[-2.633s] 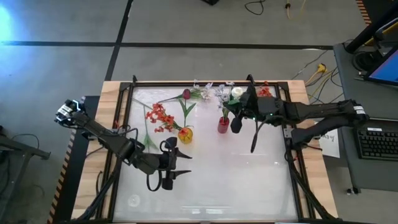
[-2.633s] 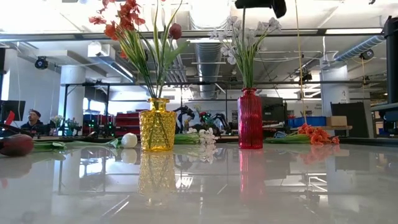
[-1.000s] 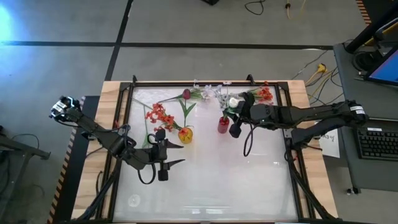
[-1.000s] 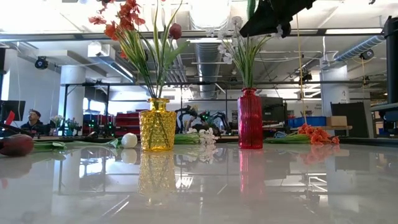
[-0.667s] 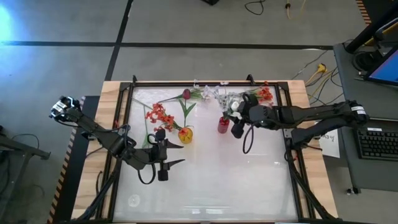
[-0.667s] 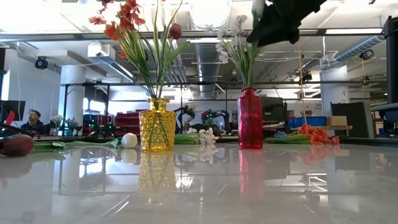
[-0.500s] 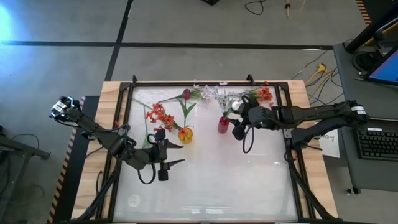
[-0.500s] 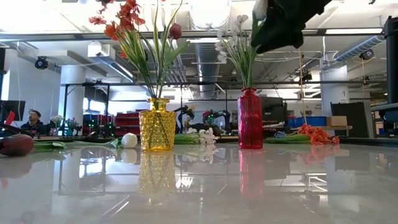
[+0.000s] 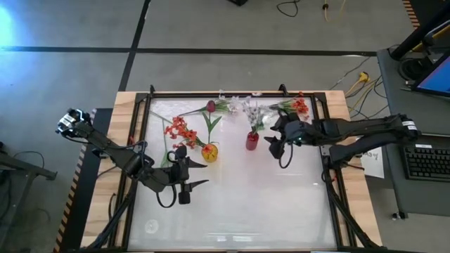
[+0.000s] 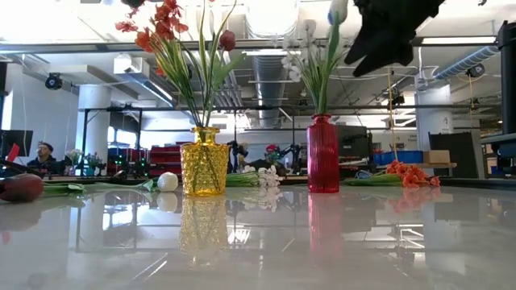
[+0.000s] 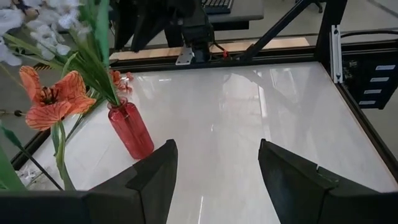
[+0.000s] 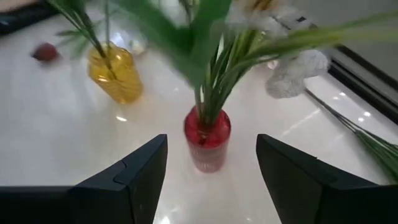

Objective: Sort flowers into vase by color
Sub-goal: Put the red tulip into the yellow flower vase

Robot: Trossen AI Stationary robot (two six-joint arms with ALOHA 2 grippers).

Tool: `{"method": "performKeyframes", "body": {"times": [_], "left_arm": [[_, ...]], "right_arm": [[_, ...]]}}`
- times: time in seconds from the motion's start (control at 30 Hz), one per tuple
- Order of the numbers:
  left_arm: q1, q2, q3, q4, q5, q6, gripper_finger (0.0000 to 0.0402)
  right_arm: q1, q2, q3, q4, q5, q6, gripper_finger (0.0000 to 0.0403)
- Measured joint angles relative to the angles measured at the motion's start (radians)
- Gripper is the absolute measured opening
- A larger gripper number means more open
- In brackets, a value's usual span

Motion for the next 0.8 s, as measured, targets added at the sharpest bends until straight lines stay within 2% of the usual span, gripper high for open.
{"method": "performKeyframes", "body": {"times": [0.17, 0.27, 0.37, 0.6, 0.8], "left_arm": [[-0.009, -0.004, 0.004, -0.037, 0.0, -0.058, 0.021], [-0.025, -0.006, 0.039, -0.135, 0.002, -0.141, 0.021], [-0.049, -0.008, 0.092, -0.308, 0.021, -0.242, 0.021], [-0.094, -0.007, 0.202, -0.773, 0.165, -0.602, 0.021], [-0.098, -0.007, 0.176, -1.017, 0.177, -0.991, 0.021]], "right_arm": [[0.0, -0.052, 0.0, 0.0, -0.041, 0.022, 0.0234], [0.0, -0.071, 0.0, 0.0, -0.046, 0.023, 0.0233], [0.0, -0.082, 0.0, 0.0, -0.048, 0.024, 0.0233], [0.0, -0.09, 0.0, 0.0, -0.077, 0.043, 0.0233], [0.0, -0.098, 0.0, 0.0, -0.113, 0.057, 0.0233]]}}
